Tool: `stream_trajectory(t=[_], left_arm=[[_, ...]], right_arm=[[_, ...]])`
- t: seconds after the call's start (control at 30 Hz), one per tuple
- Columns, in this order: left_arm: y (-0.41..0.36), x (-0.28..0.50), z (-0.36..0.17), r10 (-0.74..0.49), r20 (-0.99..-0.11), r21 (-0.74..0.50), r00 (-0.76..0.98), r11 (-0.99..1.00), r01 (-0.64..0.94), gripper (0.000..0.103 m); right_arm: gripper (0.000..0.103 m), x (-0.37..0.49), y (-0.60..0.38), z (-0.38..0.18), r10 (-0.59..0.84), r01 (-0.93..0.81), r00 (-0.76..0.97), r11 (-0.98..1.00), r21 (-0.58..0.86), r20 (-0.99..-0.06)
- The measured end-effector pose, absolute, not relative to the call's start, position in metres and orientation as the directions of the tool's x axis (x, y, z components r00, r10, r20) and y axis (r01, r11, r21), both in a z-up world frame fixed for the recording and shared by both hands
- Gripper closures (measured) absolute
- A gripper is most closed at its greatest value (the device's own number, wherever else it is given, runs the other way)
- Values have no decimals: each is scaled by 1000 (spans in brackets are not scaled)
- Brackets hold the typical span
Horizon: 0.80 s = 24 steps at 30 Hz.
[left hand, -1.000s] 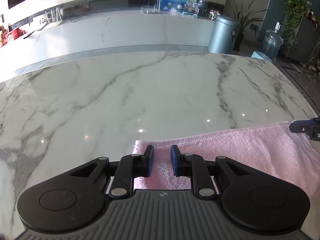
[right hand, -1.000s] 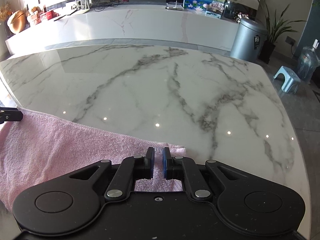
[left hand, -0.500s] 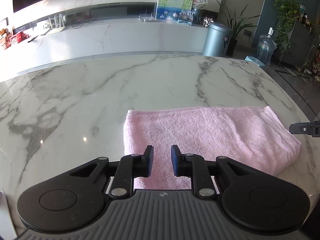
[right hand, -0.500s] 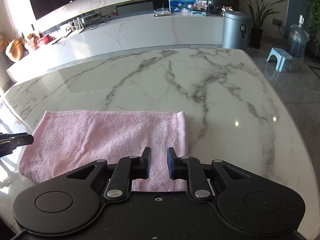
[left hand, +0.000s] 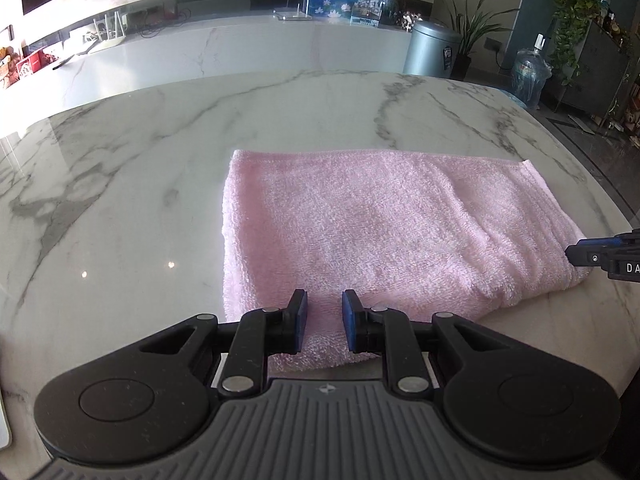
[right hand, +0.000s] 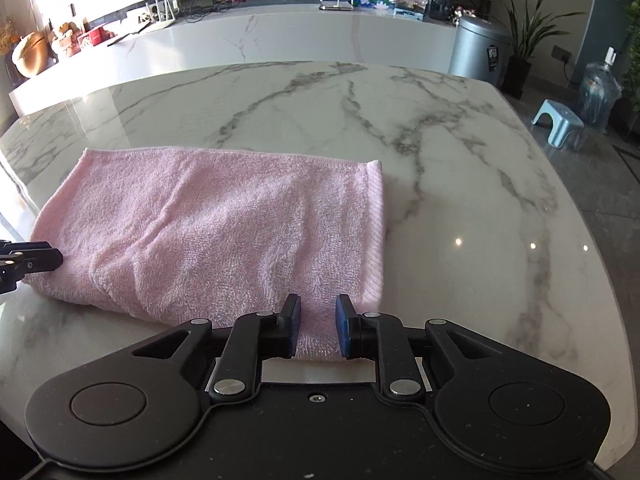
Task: Fold towel
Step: 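Open both grippers and pull them back from the folded towel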
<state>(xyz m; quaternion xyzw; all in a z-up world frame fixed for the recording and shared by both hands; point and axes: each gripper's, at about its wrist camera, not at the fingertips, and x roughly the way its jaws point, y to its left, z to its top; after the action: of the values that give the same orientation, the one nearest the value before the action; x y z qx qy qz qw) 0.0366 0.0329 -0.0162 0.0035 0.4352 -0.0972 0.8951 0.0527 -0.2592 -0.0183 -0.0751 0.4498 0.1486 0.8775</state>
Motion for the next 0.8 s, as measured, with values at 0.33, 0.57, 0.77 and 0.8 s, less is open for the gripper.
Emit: stream_trajectory(t=[0.33, 0.57, 0.77, 0.8], left_arm=[[30, 33, -22, -148, -784, -17, 603, 976, 217, 84], [21, 28, -22, -117, -772, 40, 624, 972, 232, 84], [15, 8, -10, -148, -714, 34, 684, 969, 246, 53], [14, 3, -8, -145, -704, 36, 695, 970, 239, 52]], right_arm=[[90, 52, -264, -28, 198, -351, 569, 936, -17, -798], [86, 51, -266, -29, 216, -354, 573, 935, -1, -791], [59, 38, -273, -19, 245, -322, 632, 946, 39, -735], [55, 33, -273, -16, 248, -322, 652, 946, 34, -717]])
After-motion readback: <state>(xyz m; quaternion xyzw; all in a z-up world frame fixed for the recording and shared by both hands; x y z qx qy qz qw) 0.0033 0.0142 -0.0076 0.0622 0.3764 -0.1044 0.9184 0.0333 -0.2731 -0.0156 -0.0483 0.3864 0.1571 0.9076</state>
